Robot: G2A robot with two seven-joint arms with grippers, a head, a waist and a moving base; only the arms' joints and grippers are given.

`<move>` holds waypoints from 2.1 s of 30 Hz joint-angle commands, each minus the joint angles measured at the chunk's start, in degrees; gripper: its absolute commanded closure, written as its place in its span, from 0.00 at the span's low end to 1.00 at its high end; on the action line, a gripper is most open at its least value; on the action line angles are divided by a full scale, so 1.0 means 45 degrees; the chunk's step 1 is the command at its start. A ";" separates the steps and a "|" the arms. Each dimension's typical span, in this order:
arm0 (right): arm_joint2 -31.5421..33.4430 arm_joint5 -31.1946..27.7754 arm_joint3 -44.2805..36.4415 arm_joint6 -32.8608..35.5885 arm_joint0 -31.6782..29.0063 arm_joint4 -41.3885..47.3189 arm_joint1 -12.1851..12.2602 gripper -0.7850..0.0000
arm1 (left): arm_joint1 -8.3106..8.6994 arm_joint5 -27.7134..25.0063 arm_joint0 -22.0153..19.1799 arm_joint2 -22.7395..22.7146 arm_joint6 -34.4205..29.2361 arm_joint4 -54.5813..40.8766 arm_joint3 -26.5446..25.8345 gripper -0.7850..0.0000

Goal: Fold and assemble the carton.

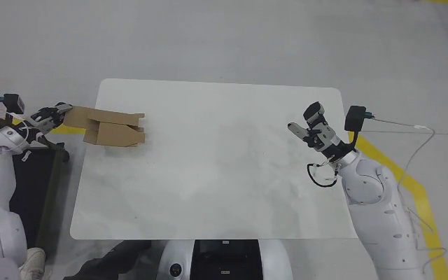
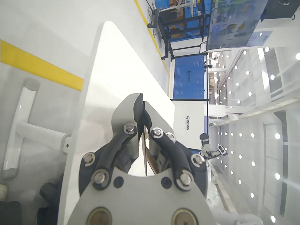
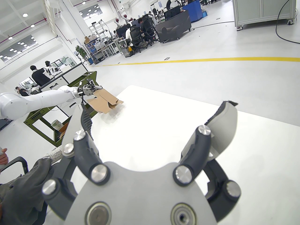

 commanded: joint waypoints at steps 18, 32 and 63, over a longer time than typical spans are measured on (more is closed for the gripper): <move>0.0000 0.0000 0.0000 0.0000 0.0000 -0.0001 0.0000 0.00 | -0.0424 0.3412 0.2290 0.0633 -0.0834 -0.2433 -0.6746 1.00; 0.0000 0.0000 0.0000 0.0000 0.0000 -0.0001 0.0000 0.00 | -0.0833 0.6671 0.3172 0.1840 0.2541 -0.2878 -1.2177 1.00; 0.0000 0.0000 0.0000 0.0000 0.0000 -0.0001 0.0000 0.00 | -0.1240 0.7544 0.2514 0.3601 0.3678 -0.1844 -1.3277 1.00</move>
